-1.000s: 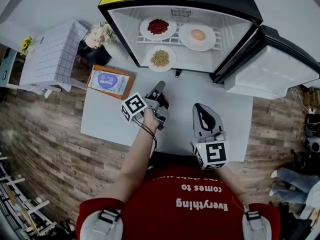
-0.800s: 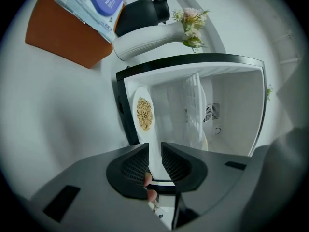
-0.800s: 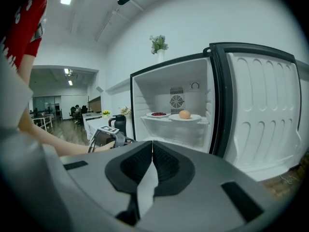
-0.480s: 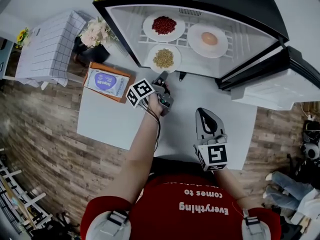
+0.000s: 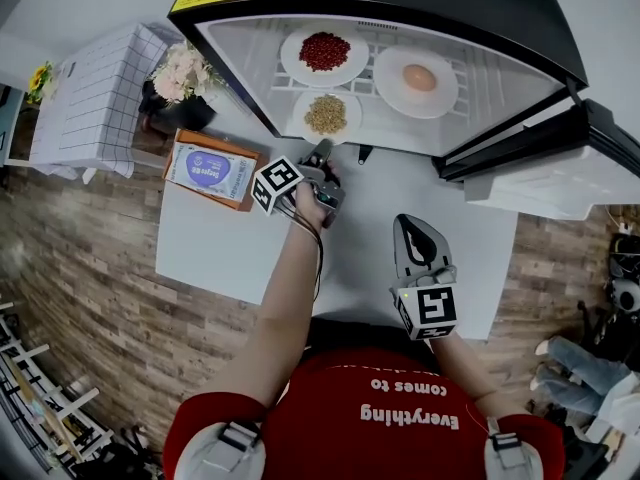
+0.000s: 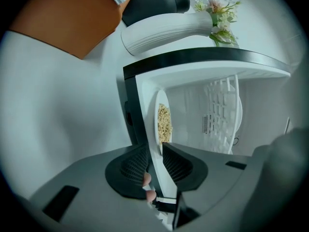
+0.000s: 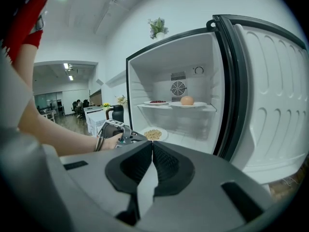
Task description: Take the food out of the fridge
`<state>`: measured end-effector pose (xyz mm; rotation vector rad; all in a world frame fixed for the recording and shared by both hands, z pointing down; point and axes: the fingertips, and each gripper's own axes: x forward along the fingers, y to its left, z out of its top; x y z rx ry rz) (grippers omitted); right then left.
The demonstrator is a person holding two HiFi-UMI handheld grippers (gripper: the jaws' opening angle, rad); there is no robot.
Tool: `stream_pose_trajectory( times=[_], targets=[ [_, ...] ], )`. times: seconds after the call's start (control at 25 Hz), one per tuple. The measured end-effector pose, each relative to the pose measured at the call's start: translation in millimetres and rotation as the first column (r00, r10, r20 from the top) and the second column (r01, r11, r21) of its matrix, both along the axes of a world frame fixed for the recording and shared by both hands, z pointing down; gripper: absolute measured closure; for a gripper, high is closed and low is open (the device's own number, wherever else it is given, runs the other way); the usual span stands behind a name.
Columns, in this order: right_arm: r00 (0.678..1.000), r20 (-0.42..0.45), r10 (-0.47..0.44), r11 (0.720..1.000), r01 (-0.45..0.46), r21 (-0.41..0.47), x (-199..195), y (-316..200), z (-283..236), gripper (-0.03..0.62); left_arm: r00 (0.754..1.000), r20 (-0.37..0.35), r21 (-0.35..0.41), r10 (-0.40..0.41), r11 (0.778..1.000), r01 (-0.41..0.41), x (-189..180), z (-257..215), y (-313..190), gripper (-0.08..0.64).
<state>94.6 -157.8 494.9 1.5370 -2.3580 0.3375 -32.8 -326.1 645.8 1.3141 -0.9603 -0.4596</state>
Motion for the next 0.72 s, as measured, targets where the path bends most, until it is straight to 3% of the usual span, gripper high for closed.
stream_pose_trajectory(
  times=[0.24, 0.4, 0.72],
  targets=[
    [1.0, -0.009, 0.015, 0.999, -0.016, -0.03, 4, 5, 8, 0.578, 0.999, 0.042, -0.03, -0.031, 0.999, 0.032, -5, -1, -14, 0.517],
    [1.0, -0.007, 0.016, 0.999, -0.016, -0.03, 3, 7, 7, 0.578, 0.999, -0.004, 0.022, -0.047, 0.999, 0.047, -6, -15, -17, 0.54],
    [1.0, 0.003, 0.031, 1.0, -0.031, -0.001, 5, 9, -6, 0.578, 0.999, -0.039, 0.096, 0.027, 0.995, -0.023, -9, -43, 11, 0.54]
  ],
)
